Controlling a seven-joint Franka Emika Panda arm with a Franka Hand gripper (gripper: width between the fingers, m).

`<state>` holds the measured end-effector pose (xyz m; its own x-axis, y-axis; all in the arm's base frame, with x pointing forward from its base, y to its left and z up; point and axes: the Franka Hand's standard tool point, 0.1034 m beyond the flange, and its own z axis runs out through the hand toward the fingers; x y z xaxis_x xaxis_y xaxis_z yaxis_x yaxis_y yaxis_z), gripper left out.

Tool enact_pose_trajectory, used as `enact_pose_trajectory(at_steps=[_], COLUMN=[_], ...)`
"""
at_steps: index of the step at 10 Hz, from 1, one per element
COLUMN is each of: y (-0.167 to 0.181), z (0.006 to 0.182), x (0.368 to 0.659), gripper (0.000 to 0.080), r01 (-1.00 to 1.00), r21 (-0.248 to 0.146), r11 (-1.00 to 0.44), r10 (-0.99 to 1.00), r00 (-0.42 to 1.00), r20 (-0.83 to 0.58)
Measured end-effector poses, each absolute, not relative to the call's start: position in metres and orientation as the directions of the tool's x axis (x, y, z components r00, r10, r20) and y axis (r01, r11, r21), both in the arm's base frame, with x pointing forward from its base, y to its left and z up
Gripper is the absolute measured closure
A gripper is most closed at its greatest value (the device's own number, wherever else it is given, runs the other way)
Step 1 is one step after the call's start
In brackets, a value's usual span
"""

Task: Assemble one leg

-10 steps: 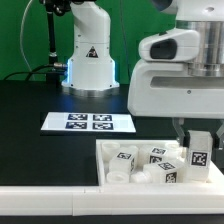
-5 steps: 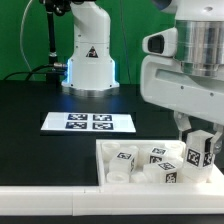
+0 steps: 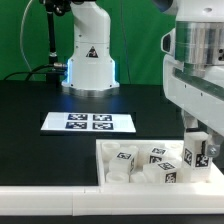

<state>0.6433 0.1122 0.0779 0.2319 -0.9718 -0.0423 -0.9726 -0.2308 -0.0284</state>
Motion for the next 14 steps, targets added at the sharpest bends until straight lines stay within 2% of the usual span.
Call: enact_pose_trajectory(at_steps=[1,2,3,4,5,8,10,13,14], y=[0.113,0.113,0.115,0.120,0.126,0.125,0.115,0.110,0.110], z=[0.077,0.076,0.074,0.073,0.075,0.075,0.076,0.074,0.074], x=[0.643,0.643,0.644,0.643,0.641,0.641,0.644,0.644,0.644], gripper=[0.0274,0.0177,0.0177,0.0155,0.0155,0.0150,0.0150,0.0150,0.0150], r01=[-0.929,-0.860,-0.760,-0.692,-0.685,-0.486,-0.141,0.104,0.096], r21=[-0.032,-0.037,-0.047,-0.049,-0.049,-0.050,-0.020,-0.003,-0.004], r11=[-0.369,-0.509,-0.648,-0.720,-0.727,-0.872,-0.990,-0.995,-0.995], r10=[-0.928,-0.860,-0.760,-0.692,-0.685,-0.487,-0.142,0.104,0.096], r00=[0.370,0.510,0.649,0.722,0.728,0.873,0.989,0.994,0.995], r20=[-0.038,-0.031,-0.017,-0.015,-0.012,0.000,0.032,0.041,0.041])
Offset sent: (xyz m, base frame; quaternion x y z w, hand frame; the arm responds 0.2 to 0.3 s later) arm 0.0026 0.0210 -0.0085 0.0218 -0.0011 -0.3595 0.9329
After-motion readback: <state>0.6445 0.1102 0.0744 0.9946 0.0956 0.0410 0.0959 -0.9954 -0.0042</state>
